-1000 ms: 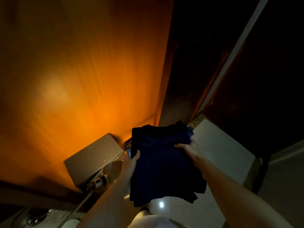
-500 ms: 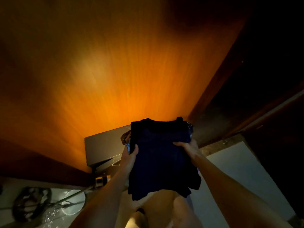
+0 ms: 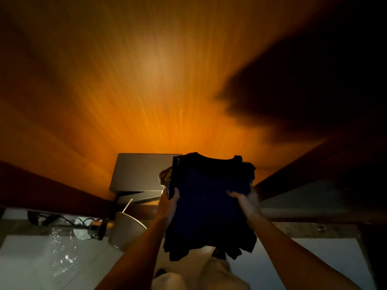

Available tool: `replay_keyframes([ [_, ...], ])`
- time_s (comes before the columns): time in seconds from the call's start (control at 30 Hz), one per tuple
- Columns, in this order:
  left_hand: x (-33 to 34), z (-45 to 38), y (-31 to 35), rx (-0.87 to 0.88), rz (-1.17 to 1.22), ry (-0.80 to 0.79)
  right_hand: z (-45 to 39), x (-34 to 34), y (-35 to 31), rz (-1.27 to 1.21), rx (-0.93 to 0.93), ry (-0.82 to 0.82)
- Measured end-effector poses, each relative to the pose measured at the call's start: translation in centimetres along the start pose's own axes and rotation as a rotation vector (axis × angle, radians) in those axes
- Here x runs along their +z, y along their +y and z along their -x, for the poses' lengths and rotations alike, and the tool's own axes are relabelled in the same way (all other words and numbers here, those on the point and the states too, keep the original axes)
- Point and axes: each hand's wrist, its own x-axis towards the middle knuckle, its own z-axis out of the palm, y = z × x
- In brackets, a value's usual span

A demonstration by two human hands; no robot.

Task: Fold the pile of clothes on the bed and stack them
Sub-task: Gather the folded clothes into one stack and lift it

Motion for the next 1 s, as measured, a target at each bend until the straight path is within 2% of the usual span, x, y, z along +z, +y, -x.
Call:
replay_keyframes([
  [0.33, 4.1, -11.3, -5.6, 0.01, -0.016, 0.113, -12.2, 2.6, 6.0, 0.034, -0.039, 0.136],
  [0.53, 6.4, -19.7, -10.4, 0.056, -0.088, 0.198, -21.4, 4.1, 10.5, 0.037, 0.081, 0.194],
  [0.63, 7.1, -23.5, -13.4, 0.048, -0.115, 0.242, -26.4, 5.5, 13.8, -0.027, 0.085, 0.243],
  [0.77, 7.9, -28.5, -17.4, 0.075, -0.08, 0.25, -33.6, 7.0, 17.7, -0.122, 0.132, 0.221],
  [0.87, 8.7, -32.8, -20.2, 0.108, -0.063, 0.237, -37.3, 7.6, 18.9, -0.188, 0.006, 0.294],
  [1.0, 9.4, -40.7, -25.3, 0.124, -0.081, 0.254, -41.0, 8.5, 20.9, -0.218, -0.189, 0.484],
])
